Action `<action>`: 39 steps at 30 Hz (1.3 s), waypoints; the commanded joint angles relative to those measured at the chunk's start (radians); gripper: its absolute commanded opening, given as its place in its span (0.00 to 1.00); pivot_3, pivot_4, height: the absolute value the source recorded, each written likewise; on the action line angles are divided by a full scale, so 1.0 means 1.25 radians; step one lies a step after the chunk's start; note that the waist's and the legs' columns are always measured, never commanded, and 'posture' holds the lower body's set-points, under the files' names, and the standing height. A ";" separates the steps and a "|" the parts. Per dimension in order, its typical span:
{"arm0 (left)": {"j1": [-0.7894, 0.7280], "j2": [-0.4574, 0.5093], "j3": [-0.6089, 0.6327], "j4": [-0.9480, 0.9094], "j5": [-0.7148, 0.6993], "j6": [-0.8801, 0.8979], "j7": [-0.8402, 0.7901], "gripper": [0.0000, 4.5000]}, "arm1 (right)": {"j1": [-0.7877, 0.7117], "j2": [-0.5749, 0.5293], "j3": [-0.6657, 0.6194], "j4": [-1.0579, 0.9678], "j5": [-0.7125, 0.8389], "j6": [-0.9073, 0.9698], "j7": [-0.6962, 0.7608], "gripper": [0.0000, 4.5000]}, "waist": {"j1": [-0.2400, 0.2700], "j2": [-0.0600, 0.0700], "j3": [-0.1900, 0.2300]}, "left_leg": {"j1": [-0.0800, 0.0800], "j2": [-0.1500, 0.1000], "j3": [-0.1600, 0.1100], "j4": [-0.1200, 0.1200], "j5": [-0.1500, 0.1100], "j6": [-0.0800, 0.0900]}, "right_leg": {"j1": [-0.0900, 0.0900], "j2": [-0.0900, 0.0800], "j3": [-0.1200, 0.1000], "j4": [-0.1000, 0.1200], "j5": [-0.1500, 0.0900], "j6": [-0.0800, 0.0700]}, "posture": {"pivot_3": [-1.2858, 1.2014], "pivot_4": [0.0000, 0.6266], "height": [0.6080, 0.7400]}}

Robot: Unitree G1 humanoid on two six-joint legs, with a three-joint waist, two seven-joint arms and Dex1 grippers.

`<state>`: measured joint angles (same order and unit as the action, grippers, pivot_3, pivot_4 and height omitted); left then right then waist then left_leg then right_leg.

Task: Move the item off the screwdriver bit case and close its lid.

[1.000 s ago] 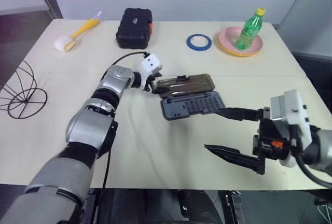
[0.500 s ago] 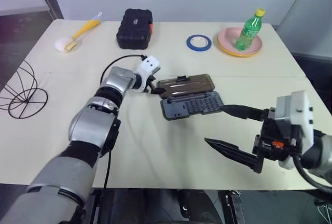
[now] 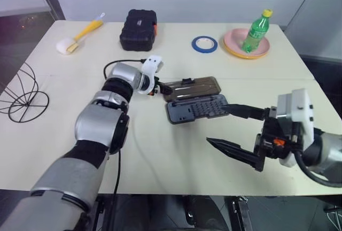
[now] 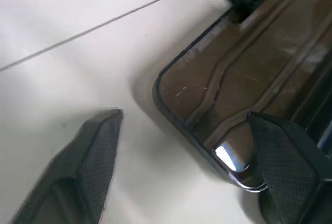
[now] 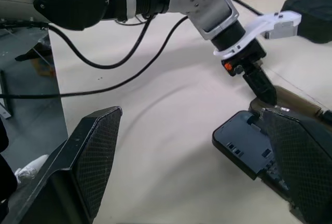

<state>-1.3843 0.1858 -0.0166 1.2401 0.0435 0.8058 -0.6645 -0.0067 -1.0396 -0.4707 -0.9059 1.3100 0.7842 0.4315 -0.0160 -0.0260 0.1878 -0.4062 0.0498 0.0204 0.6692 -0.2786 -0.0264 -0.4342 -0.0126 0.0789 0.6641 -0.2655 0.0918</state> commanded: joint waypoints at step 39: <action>0.338 0.320 -0.247 -0.674 -0.052 0.450 -0.144 0.02 | 0.039 0.001 0.029 0.104 -0.226 -0.018 0.135 1.00 | -0.044 0.000 -0.003 | 0.013 0.000 0.001 -0.003 0.000 0.000 | 0.006 0.003 0.006 0.002 0.000 -0.001 | 0.52 0.24 0.98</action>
<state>-1.0150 0.5562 -0.2821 0.3900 -0.0288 1.3245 -0.8644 0.0590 -1.0410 -0.4312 -0.7730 1.0302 0.7758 0.5913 -0.0706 -0.0257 0.1846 -0.3905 0.0500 0.0212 0.6653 -0.2786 -0.0266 -0.4264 -0.0094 0.0863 0.6667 -0.2659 0.0911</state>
